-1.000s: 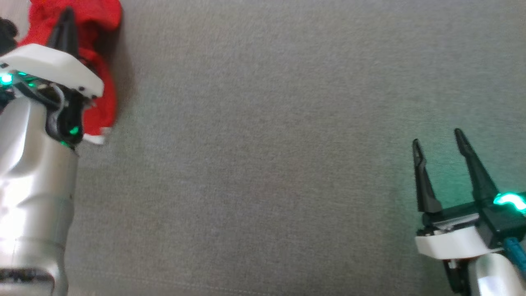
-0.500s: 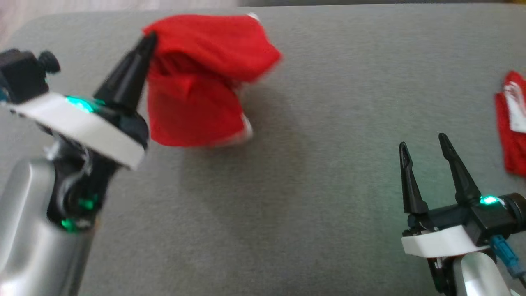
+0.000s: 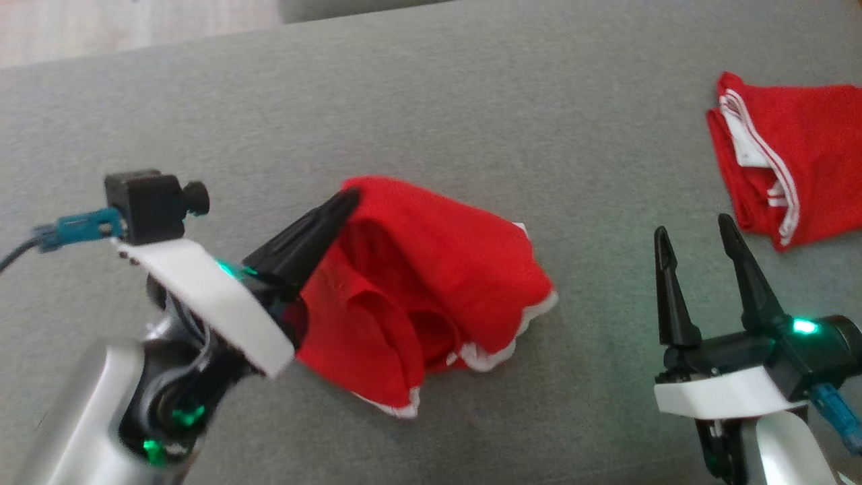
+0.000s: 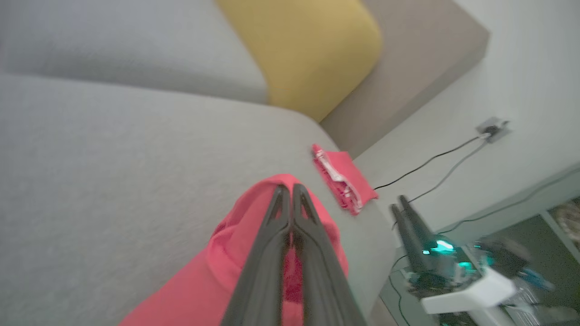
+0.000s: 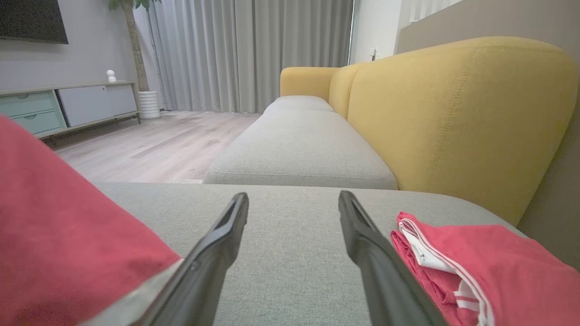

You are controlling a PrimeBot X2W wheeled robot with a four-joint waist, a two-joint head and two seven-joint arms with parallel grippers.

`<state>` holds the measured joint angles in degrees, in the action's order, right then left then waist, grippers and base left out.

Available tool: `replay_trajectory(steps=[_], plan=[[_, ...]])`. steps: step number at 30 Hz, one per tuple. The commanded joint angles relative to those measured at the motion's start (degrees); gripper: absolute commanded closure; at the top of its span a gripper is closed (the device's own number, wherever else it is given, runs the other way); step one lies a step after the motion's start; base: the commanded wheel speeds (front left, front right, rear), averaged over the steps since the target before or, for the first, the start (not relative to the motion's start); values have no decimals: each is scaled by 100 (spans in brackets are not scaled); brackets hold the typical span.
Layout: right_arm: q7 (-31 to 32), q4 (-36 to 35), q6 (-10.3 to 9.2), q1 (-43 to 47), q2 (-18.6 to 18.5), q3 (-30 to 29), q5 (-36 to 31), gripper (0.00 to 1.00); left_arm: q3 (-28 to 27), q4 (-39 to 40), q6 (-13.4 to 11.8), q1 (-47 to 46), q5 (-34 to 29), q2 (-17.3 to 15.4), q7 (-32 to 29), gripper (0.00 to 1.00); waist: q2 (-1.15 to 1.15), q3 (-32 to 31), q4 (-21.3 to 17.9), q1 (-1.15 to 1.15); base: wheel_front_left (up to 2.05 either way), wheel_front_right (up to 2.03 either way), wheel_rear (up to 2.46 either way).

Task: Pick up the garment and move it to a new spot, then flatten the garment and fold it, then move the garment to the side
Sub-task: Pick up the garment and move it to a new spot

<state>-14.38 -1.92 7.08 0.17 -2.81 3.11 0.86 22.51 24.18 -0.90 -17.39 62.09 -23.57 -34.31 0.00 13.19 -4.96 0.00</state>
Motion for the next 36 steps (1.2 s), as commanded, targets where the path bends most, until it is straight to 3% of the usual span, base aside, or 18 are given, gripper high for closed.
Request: replay_trajectory(steps=[1, 7, 10, 11, 12, 13, 14, 19, 24, 30, 36], plan=[[-62, -197, 41, -254, -8, 158, 50, 0, -288, -383, -57, -213, -38, -115, 46, 100, 0, 92, -160, 0, 0, 0, 0], [-62, -201, 41, -421, -8, 284, 107, 0, -57, -2726, 32, -780, -1305, -182, 803, 100, 0, 239, -429, 0, 0, 0, 0], [-62, -193, 41, -457, -8, 315, 118, 0, 31, -3394, 36, -979, -1794, -186, 1284, 100, 0, 266, -497, 0, 0, 0, 0], [-62, -192, 41, -465, -8, 315, 128, 0, 46, -3689, 7, -1058, -1978, -149, 1548, 86, 0, 272, -517, 0, 0, 0, 0], [-62, -193, 41, -464, -8, 311, 135, 0, 56, -3953, -12, -1125, -2122, -103, 1805, 62, 0, 273, -531, 0, 0, 0, 0], [-62, -193, 41, -456, -8, 300, 140, 0, 59, -4162, -18, -1185, -2251, -56, 2091, 22, 0, 268, -539, 0, 0, 0, 0], [-62, -193, 41, -445, -8, 286, 145, 0, 43, -4348, -41, -1233, -2360, -8, 2383, 0, 0, 258, -540, 0, 0, 0, 0], [-62, -152, 41, -374, -7, 202, 122, 0, 52, -4894, -32, -1240, -2750, 133, 3614, 0, 0, 123, -459, 0, 0, 0, 0], [-62, -138, 41, -325, -7, 54, 49, 0, 13, -4919, -118, -864, -2928, 266, 4603, 0, 0, -83, -275, 0, 0, 0, 0], [-62, -105, 41, -190, -7, -221, -79, 0, -119, -4352, -370, -94, -3260, 487, 4920, 0, 0, -350, 39, 0, 0, 0, 0], [-62, -4, 41, -87, -7, -500, -209, 0, -637, -3447, -509, 883, -3902, 805, 4928, 0, 0, -532, 346, 0, 0, 0, 0]])
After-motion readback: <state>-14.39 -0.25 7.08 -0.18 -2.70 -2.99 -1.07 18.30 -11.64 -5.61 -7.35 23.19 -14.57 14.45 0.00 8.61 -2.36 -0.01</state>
